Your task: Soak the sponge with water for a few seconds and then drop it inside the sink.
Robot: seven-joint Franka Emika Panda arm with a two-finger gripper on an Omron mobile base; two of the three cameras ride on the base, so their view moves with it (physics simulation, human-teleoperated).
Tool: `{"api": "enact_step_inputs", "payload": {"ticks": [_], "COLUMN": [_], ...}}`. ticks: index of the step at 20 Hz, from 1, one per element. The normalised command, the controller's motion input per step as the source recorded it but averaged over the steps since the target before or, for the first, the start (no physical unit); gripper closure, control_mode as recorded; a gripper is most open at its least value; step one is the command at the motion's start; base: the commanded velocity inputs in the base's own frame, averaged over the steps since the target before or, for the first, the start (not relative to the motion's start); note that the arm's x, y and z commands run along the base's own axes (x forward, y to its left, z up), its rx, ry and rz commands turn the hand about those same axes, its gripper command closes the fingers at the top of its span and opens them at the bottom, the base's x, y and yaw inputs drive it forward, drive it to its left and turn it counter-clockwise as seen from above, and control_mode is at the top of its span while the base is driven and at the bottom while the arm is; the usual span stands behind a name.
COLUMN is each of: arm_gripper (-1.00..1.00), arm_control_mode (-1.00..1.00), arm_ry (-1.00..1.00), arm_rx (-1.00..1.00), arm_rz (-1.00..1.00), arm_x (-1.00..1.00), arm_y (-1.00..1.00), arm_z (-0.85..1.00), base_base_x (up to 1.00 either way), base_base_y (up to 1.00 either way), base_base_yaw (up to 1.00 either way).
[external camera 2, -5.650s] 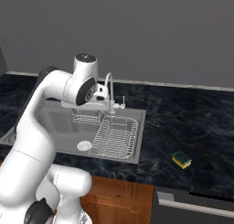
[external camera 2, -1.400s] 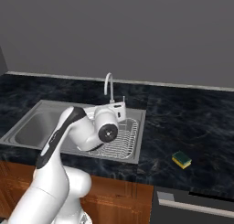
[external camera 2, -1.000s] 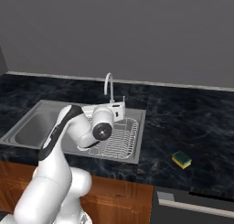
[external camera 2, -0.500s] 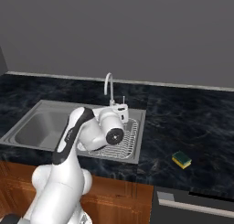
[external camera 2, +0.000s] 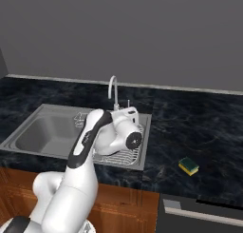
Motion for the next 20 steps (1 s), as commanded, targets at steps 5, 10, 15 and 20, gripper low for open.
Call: {"api": "enact_step_inputs", "payload": {"ticks": [5, 10, 15, 20], "arm_gripper": [-1.0, -1.0, -1.0, -1.0], "arm_control_mode": [-1.0, -1.0, -1.0, -1.0], "arm_ry": [0.0, 0.0, 0.0, -0.01], "arm_rx": [0.0, 0.0, 0.0, 0.0], "arm_rz": [0.08, 0.06, 0.05, 0.02], "arm_x": [0.18, 0.18, 0.1, 0.14], "arm_y": [0.0, 0.0, 0.0, 0.0], "arm_z": [0.0, 0.0, -0.03, -0.12], "base_base_x": [0.0, 0.0, 0.0, 0.0], "base_base_y": [0.0, 0.0, 0.0, 0.0], "base_base_yaw": [0.0, 0.0, 0.0, 0.0]}}
